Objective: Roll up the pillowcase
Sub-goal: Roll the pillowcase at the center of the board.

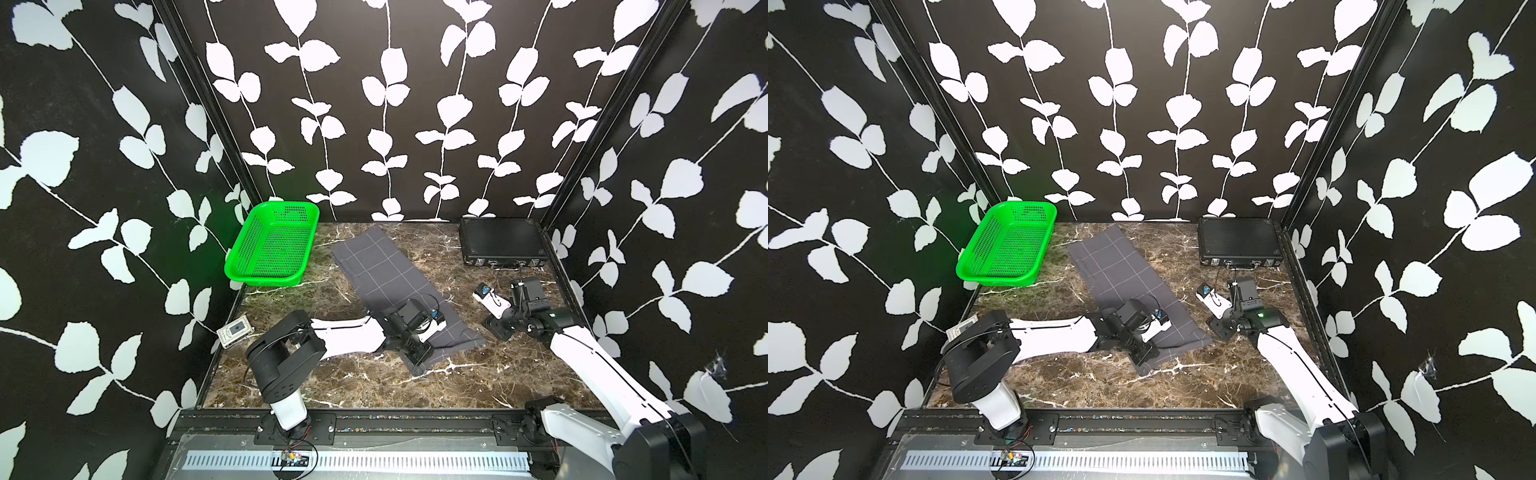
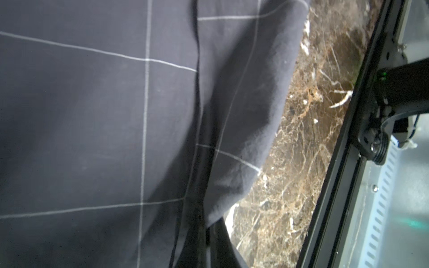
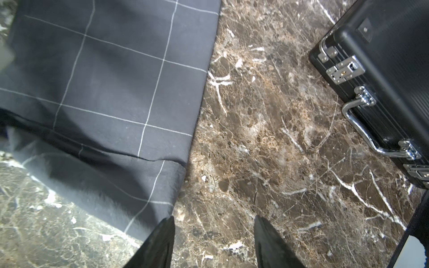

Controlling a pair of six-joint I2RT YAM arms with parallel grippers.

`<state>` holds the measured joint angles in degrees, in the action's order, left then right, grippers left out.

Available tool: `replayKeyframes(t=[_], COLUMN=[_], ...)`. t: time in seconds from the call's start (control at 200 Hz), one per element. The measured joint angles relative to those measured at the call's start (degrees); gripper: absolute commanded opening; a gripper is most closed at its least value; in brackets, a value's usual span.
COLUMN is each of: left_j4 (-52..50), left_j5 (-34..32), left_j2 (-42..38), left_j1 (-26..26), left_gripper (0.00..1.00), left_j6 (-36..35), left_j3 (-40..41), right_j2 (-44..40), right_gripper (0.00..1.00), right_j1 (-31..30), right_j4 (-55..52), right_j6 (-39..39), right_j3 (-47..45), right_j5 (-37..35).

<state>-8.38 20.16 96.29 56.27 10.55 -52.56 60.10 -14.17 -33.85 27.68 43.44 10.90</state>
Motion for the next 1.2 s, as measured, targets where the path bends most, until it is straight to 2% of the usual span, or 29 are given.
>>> replayKeyframes(t=[0.265,0.57,0.835,1.2], left_j4=[2.56,1.79,-1.38,-4.13], left_j5=[1.16,1.95,1.92,1.81], left_j2=[-1.75,-1.75,-1.38,1.90], left_j1=[-3.63,-6.23,-6.95,-8.94], left_gripper=[0.01,0.07,0.21,0.18], left_j6=[3.23,2.95,0.61,-3.67], left_j3=[2.05,2.05,0.92,-3.93], right_j2=[-0.68,1.90,10.56,20.44], right_gripper=[0.58,0.58,0.56,0.55], right_j1=[0.00,-0.11,-3.91,-9.86], right_j4=[-0.33,1.99,10.47,21.86], right_j6=[0.74,0.66,-1.38,-3.56], right_j3=[0.00,-0.48,-1.11,-1.07], right_j5=[1.99,5.57,6.29,2.21])
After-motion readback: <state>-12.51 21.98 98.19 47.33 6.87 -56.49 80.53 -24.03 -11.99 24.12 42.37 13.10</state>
